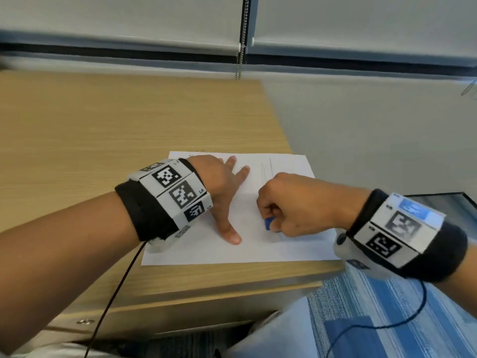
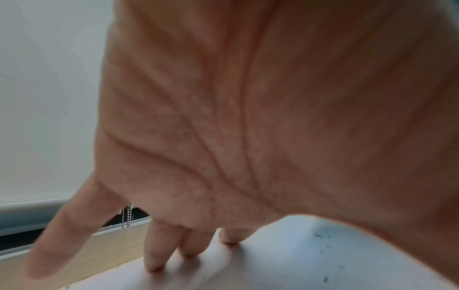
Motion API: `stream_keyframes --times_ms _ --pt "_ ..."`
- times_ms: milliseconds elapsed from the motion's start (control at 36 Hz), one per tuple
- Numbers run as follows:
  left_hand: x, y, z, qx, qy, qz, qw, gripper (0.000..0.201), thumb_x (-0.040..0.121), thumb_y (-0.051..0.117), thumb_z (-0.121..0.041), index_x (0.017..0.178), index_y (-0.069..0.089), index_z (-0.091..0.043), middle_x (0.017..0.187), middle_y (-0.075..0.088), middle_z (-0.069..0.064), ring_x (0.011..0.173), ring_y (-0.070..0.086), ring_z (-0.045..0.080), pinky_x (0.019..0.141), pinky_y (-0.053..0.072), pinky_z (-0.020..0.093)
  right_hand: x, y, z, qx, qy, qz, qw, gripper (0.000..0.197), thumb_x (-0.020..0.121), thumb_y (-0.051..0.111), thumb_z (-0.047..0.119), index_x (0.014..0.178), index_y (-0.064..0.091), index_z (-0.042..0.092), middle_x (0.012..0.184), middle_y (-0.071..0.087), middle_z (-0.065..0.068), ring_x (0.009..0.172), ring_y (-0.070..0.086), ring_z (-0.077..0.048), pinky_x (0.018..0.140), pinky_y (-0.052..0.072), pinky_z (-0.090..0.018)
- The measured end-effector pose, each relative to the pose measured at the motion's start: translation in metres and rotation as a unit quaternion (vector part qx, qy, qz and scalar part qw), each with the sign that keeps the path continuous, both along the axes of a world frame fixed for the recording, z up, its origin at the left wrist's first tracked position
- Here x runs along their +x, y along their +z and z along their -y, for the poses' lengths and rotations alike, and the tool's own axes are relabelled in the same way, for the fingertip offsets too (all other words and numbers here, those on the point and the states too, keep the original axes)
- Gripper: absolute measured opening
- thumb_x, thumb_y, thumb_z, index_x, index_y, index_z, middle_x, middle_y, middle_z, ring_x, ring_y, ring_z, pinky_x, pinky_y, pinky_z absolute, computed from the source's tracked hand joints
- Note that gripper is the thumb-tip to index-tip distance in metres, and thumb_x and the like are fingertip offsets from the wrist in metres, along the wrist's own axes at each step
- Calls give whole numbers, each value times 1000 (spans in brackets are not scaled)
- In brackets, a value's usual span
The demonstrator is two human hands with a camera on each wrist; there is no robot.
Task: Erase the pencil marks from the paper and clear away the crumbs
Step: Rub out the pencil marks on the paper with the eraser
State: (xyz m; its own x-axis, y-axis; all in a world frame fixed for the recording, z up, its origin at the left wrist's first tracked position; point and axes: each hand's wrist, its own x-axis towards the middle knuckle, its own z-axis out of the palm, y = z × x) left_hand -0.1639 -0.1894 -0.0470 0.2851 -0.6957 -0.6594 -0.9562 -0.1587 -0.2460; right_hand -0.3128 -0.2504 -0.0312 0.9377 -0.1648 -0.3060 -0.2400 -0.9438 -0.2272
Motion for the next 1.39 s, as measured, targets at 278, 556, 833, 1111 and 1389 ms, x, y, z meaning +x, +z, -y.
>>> stream_keyframes --times_ms 278,556,833,1111,1389 --pt "2 6 -10 -17 -14 -19 1000 149 54 68 -82 146 -32 -21 155 -34 4 149 -9 25 116 18 50 -57 -20 -23 -19 -119 108 987 8 87 63 33 95 67 33 98 48 17 85 48 -3 73 42 -15" --pt "2 19 -29 -57 -135 -48 988 124 75 51 -80 151 -21 -13 155 -35 1 148 -15 13 120 9 37 -91 -73 -61 16 -300 335 893 22 76 75 11 88 61 23 92 59 14 81 61 -8 68 55 -31" --pt "-49 -21 -55 -89 -290 -128 944 101 86 20 -79 146 -31 -16 149 -44 -1 137 -40 13 117 -16 47 -92 -78 -67 31 -311 372 874 31 78 69 25 102 54 36 92 59 23 77 62 -7 63 56 -27" --pt "22 3 -46 -37 -78 -5 996 104 72 -2 -81 145 -32 -13 149 -40 0 143 -29 13 120 -7 38 -94 -87 -66 35 -320 372 870 32 76 75 21 93 53 37 104 58 24 92 62 -5 77 50 -22" --pt "-29 -11 -44 -39 -237 -105 965 87 85 6 -74 144 -35 -24 147 -46 -3 138 -38 12 118 -15 45 -95 -84 -65 49 -323 367 871 18 77 69 28 92 59 31 100 57 22 88 59 -8 72 52 -24"
